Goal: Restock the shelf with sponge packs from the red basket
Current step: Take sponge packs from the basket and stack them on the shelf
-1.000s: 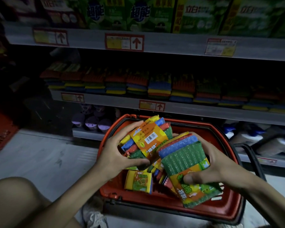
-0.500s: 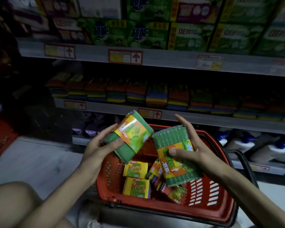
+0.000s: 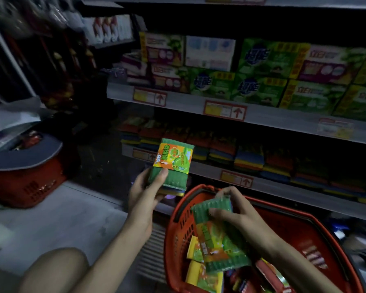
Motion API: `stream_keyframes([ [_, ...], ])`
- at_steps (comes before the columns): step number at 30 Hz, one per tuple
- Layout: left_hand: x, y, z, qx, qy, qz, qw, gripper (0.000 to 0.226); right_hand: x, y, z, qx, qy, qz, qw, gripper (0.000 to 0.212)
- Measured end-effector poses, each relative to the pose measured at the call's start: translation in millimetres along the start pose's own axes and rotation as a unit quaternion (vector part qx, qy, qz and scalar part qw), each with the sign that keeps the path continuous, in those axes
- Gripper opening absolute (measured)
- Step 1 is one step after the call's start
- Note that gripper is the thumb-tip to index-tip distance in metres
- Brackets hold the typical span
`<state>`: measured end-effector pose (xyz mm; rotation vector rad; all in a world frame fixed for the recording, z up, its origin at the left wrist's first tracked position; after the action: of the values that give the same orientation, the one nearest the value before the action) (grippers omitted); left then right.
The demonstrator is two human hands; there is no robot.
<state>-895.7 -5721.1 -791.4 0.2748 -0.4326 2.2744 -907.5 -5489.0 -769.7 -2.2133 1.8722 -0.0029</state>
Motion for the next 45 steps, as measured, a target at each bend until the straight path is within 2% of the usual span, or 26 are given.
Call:
stream_keyframes([
  [4,-14,23,10,0.025,-0.002,0.033,0.999,0.064,39,25,-6,-0.076,-0.075,0.005,0.994,0.033],
  [10,-29,48,21,0.054,0.021,0.056,0.997,0.049,93,57,-21,-0.152,-0.153,0.017,0.976,0.031],
  [13,-42,59,28,0.071,0.036,0.069,0.994,0.047,114,66,-28,-0.192,-0.169,0.052,0.965,0.030],
  [16,-55,75,39,0.081,0.024,0.102,0.991,0.048,133,69,-33,-0.227,-0.149,0.082,0.959,0.020],
  [19,-57,93,50,0.080,-0.003,0.122,0.989,0.046,156,66,-34,-0.220,-0.138,0.059,0.964,0.036],
  [22,-56,108,52,0.081,-0.009,0.123,0.989,0.053,177,69,-32,-0.199,-0.090,0.032,0.975,0.052],
  [26,-59,128,58,0.089,-0.012,0.125,0.988,0.057,199,82,-28,-0.174,-0.050,-0.001,0.983,0.065],
  [30,-59,147,66,0.110,0.036,0.096,0.989,0.025,213,96,-27,-0.161,-0.015,-0.007,0.987,0.065],
  [32,-61,156,64,0.118,0.055,0.094,0.987,0.016,222,103,-29,-0.142,0.012,-0.009,0.990,0.067],
  [39,-72,178,68,0.138,0.076,0.120,0.980,0.015,242,117,-34,-0.142,0.015,-0.005,0.990,0.066],
  [45,-80,185,80,0.137,0.073,0.153,0.976,0.027,253,120,-38,-0.150,0.007,-0.002,0.989,0.068],
])
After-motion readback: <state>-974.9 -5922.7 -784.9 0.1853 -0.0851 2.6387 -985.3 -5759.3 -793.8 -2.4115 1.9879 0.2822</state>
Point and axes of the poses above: each hand's wrist, its own y-axis towards the middle knuckle, its own x-axis out of the palm, z = x × y, the point moved 3 cm from there along y, towards the middle knuckle, and after that the axes turned 15 degrees about z, right-handed, at the moved point
